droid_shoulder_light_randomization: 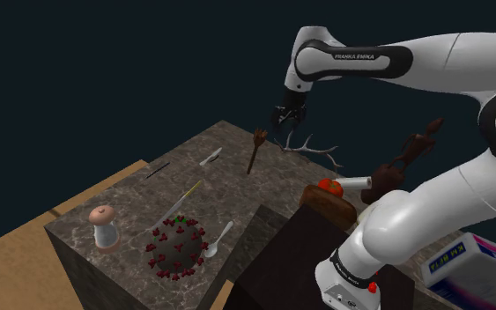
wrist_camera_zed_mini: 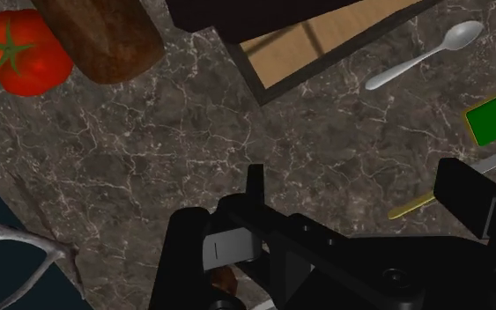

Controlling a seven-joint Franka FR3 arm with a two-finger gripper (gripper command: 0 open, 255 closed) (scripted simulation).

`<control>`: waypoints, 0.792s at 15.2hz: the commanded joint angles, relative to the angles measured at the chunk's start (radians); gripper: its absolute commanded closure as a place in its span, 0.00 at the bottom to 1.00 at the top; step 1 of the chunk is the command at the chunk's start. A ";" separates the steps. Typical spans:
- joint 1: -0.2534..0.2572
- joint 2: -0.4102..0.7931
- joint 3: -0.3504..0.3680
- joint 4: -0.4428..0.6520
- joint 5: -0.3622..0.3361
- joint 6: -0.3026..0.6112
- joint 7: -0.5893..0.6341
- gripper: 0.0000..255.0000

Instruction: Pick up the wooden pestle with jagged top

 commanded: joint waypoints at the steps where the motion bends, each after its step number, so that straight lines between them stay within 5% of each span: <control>1: -0.011 0.072 -0.015 0.030 -0.001 0.042 0.005 0.00; 12: -0.067 0.484 -0.077 0.335 0.047 0.139 0.035 0.00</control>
